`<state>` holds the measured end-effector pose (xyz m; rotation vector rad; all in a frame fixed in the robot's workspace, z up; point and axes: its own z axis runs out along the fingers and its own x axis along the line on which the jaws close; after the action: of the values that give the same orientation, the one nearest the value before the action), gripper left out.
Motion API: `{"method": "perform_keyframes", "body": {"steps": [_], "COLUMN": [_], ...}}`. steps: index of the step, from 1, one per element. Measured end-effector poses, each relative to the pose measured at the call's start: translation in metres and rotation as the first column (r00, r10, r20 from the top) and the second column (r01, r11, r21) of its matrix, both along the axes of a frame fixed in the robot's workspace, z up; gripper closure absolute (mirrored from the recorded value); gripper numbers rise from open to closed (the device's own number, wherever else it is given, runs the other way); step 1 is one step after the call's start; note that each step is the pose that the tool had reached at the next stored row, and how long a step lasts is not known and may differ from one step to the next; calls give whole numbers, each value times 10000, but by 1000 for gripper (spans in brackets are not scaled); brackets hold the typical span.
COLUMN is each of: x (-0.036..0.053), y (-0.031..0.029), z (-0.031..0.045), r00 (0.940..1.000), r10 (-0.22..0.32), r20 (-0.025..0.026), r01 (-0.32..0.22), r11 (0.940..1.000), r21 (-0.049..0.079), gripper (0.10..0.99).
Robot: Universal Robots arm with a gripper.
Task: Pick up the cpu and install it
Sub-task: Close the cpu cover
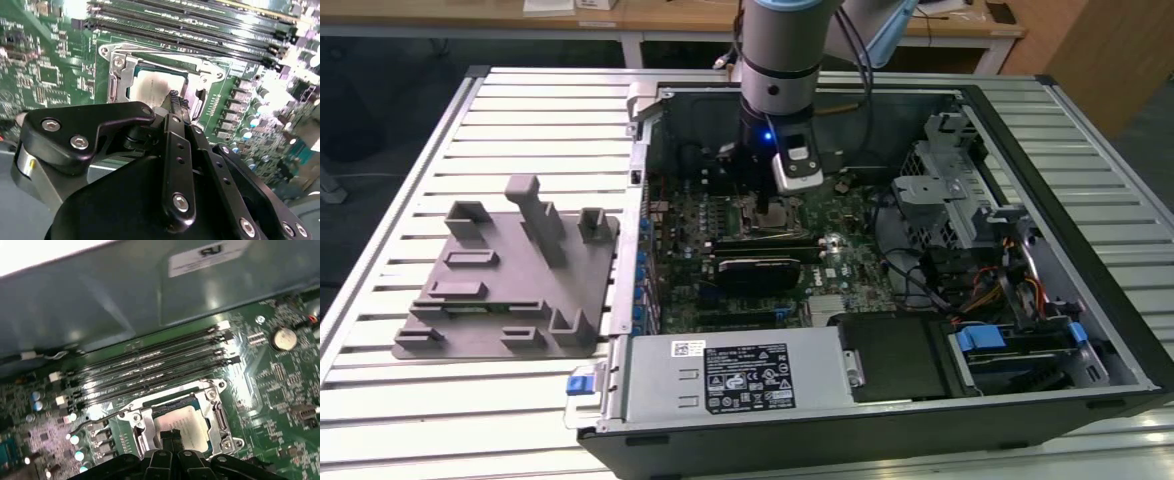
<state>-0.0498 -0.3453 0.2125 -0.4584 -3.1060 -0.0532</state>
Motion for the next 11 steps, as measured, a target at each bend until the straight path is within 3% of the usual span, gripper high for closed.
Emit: {"method": "perform_keyframes", "body": {"steps": [5, 11], "x": [0, 0], "y": [0, 0], "z": [-1, -6], "r00": [9958, 9800], "r10": [914, 1991], "r20": [0, 1], "r01": [-914, -1991], "r11": [9958, 9800], "r21": [0, 1], "gripper": [980, 980]}}
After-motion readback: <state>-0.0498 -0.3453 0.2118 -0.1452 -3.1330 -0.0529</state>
